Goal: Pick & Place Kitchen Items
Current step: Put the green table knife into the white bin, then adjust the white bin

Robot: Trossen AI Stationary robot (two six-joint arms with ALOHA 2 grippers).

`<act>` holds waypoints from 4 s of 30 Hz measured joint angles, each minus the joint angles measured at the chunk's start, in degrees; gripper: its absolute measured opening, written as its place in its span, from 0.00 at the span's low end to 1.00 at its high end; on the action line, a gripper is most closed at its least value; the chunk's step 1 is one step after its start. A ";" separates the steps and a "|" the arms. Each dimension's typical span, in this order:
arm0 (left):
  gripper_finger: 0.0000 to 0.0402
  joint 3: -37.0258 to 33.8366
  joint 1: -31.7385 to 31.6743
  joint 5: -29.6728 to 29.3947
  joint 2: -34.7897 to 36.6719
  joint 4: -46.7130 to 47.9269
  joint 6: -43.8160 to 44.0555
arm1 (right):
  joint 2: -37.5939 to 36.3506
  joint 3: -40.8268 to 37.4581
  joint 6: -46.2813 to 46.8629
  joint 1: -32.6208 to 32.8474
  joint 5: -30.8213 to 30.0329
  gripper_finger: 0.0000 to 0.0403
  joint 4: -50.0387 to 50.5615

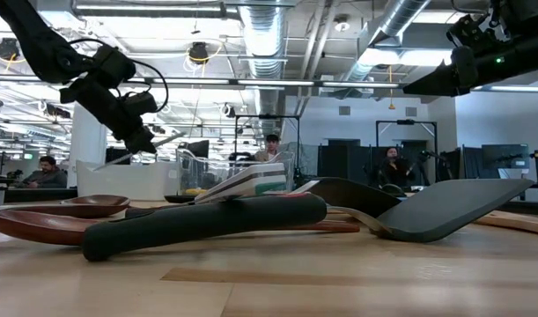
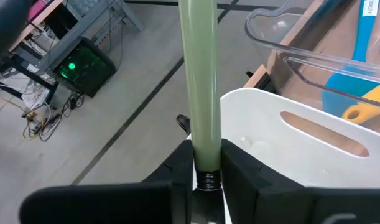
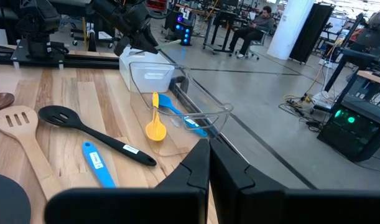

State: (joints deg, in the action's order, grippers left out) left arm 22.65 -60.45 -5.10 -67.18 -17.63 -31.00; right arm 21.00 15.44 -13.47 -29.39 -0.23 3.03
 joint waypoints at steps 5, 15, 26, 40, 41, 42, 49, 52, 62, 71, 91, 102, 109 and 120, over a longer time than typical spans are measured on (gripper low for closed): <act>0.17 0.00 0.00 0.00 0.00 -0.02 0.00 | 0.00 0.00 -0.01 0.00 -0.01 0.00 -0.02; 0.20 0.00 -0.01 -0.01 0.04 -0.41 0.00 | -0.01 0.00 -0.02 0.00 0.00 0.00 -0.02; 0.15 0.04 0.65 0.00 4.15 -2.55 0.02 | -0.01 -0.01 -0.04 0.00 -0.02 0.00 0.00; 0.01 0.09 5.55 2.99 14.83 3.31 11.95 | -0.01 0.00 -0.04 0.00 -0.02 0.00 0.00; 0.01 0.09 6.14 3.66 15.19 4.73 12.48 | 0.00 -0.01 -0.03 -0.01 -0.02 0.00 0.00; 0.01 0.09 6.72 4.32 15.52 6.31 13.08 | -0.01 0.00 -0.03 0.00 0.00 0.00 0.00; 0.01 0.09 9.88 11.07 15.38 15.50 14.07 | -0.01 -0.02 -0.03 -0.02 0.00 0.00 0.00; 0.00 0.09 10.27 11.21 14.43 16.10 16.38 | 0.01 -0.01 -0.03 -0.02 -0.01 0.00 0.00; 0.00 0.09 10.27 11.19 5.18 16.26 19.74 | -0.01 0.00 -0.02 -0.02 -0.02 0.00 0.00; 0.00 0.25 10.33 9.81 -1.20 9.75 19.55 | 0.01 -0.02 -0.02 -0.03 -0.02 0.00 0.00; 0.00 -0.04 14.20 4.44 -1.44 4.12 19.28 | -0.01 -0.01 -0.03 0.00 -0.01 0.00 0.00; 0.00 0.00 14.88 1.95 -0.11 3.48 19.28 | 0.00 -0.01 -0.02 0.00 -0.01 0.00 0.00; 0.00 0.13 18.23 -9.19 7.37 5.19 19.29 | 0.02 -0.01 -0.04 0.00 -0.02 0.00 0.01; 0.00 0.11 17.62 -15.06 5.71 15.36 27.13 | -0.01 -0.01 -0.02 0.00 0.00 0.00 0.00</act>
State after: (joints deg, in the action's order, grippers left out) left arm 22.76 -42.83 -20.16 -61.46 -2.26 -3.88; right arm 20.99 15.43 -13.50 -29.39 -0.23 3.03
